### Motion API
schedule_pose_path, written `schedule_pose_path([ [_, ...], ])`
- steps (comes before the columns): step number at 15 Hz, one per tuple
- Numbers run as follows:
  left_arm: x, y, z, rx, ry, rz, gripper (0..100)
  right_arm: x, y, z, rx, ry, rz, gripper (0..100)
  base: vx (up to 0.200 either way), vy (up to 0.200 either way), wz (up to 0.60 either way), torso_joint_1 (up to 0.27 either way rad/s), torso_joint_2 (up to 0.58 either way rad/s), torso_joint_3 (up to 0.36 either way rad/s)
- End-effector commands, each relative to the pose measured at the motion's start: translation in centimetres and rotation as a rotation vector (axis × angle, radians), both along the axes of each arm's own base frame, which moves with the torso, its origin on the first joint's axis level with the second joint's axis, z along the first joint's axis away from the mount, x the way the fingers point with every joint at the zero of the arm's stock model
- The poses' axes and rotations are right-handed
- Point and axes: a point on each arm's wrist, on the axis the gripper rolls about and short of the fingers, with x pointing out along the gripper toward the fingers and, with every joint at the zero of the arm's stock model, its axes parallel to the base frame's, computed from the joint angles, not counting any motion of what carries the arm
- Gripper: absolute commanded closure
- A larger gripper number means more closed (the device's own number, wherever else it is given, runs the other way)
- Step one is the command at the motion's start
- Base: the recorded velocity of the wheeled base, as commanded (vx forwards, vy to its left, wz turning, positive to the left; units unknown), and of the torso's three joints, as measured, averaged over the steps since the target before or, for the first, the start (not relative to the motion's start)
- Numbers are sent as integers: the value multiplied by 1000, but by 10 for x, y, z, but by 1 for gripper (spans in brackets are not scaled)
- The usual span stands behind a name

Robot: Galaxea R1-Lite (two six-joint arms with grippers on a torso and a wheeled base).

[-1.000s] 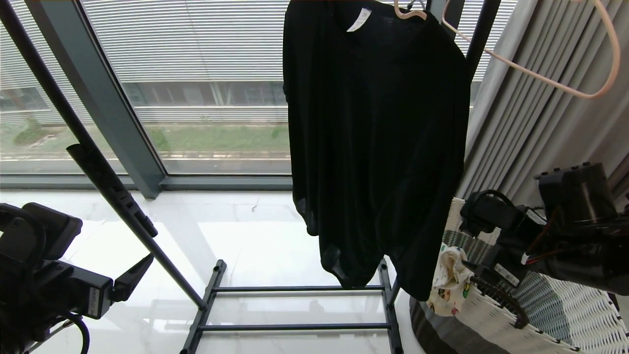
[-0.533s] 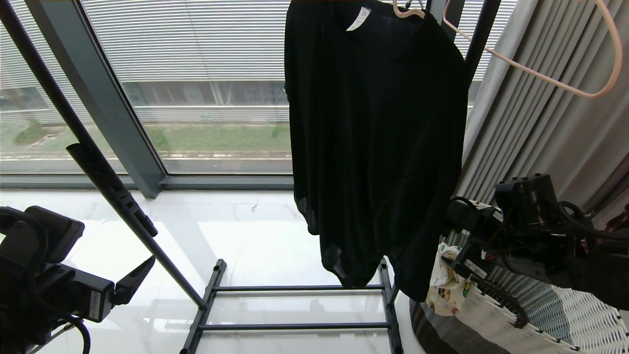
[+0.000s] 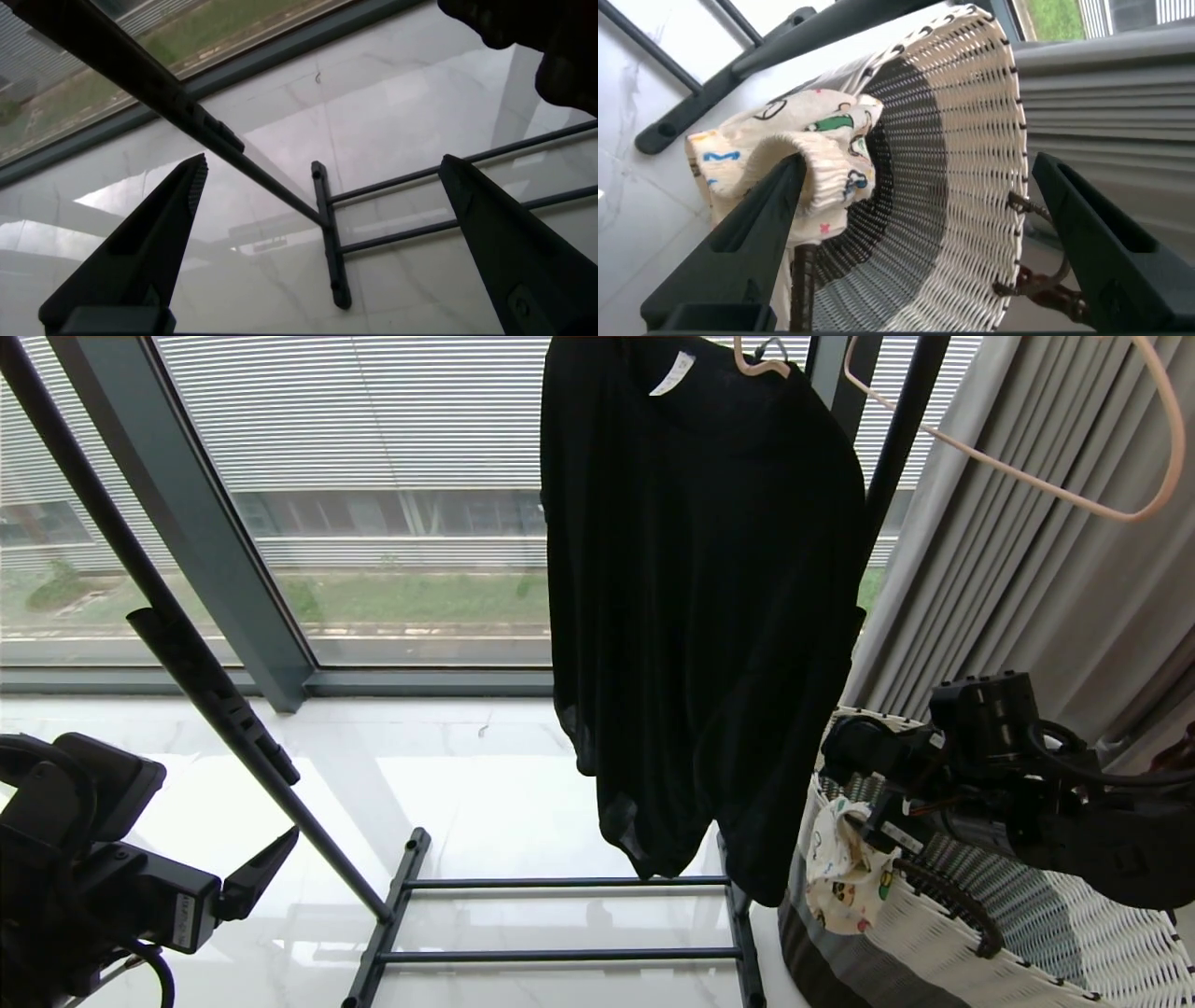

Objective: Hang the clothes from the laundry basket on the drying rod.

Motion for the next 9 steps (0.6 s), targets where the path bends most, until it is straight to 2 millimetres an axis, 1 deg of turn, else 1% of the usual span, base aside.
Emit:
schedule_pose_path([
  [1, -1, -1, -2, 0, 7, -5, 0, 6, 3, -11, -11, 15, -2, 0, 0, 0, 0, 0, 0, 0],
  [4, -1, -1, -3, 0, 10, -5, 0, 9, 3, -17, -57, 10, -49, 0, 0, 0, 0, 0, 0, 0],
  [9, -5, 0, -4, 0, 4, -5, 0, 10, 2, -20, -77, 10, -78, 0, 0, 0, 0, 0, 0, 0],
])
